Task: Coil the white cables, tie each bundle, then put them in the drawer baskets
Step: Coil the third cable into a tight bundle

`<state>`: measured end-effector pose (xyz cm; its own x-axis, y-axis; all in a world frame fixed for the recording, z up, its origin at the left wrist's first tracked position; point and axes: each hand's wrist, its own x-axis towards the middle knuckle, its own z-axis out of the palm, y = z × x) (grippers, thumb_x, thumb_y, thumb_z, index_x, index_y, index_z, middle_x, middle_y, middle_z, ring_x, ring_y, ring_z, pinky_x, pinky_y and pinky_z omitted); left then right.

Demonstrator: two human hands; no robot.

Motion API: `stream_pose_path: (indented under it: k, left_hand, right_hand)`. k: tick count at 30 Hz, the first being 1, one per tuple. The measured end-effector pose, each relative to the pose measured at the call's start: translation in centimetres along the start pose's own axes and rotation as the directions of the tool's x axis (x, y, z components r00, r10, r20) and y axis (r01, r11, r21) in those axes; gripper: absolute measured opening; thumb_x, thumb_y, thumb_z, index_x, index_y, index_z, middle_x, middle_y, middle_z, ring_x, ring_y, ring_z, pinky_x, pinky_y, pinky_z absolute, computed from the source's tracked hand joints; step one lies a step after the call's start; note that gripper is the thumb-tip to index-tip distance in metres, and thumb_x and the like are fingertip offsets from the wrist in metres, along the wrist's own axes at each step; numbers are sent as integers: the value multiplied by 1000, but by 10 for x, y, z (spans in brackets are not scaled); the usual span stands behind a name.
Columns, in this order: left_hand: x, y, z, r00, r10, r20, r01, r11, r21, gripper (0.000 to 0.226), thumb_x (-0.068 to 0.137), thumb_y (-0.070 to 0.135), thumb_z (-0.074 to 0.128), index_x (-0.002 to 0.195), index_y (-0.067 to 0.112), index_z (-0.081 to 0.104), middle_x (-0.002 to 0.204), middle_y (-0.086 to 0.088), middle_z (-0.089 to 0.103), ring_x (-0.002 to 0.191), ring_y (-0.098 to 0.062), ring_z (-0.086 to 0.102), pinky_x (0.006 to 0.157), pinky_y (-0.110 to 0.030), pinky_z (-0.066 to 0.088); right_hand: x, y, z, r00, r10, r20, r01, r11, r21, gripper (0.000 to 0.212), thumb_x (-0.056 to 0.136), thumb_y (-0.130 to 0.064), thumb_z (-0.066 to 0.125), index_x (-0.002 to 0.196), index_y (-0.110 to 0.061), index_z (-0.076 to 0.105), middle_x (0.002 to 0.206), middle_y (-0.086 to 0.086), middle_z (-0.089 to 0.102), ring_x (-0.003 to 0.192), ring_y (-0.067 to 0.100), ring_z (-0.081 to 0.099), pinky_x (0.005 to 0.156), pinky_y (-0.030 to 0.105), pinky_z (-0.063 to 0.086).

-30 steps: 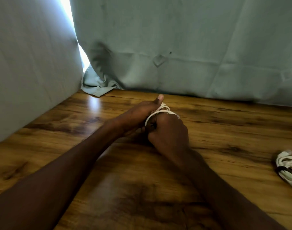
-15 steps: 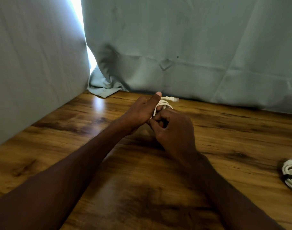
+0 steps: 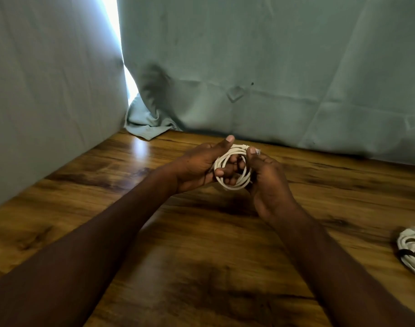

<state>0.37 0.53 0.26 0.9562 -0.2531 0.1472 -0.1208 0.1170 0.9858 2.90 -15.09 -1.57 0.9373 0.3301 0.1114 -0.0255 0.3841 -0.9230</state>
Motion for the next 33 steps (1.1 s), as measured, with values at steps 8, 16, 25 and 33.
stream_pose_path:
  k: [8,16,25,33]
  left_hand:
    - [5,-10,0,989,137,-63,-122,972,202,29,107,32,50,104,7,65,86,-14,64,59,-7,56,65,-28,50]
    - [9,-9,27,993,117,9,-113,970,-216,22,110,19,40,110,2,55,58,0,38,48,-9,39,50,-21,42]
    - [6,-7,21,989,49,143,0,946,-325,34,108,17,37,88,11,64,66,-3,39,58,-16,36,69,-31,37]
    - [5,-15,18,982,22,188,50,927,-373,40,110,19,29,89,14,62,71,-6,43,65,-22,43,71,-33,43]
  right_hand:
    - [9,6,0,980,115,-160,-42,916,399,22,108,-21,49,118,-19,67,57,-4,43,42,7,35,68,31,48]
    - [2,-10,-1,992,117,-51,-70,834,548,40,110,-33,39,76,-16,53,37,-7,27,25,6,22,36,11,24]
    - [13,0,-10,971,203,-123,-108,839,533,45,104,-25,32,62,-16,44,38,-7,29,30,9,22,39,19,20]
    - [22,0,-14,946,142,-290,-39,942,333,39,109,-40,43,78,-19,50,42,-7,40,29,6,30,36,17,26]
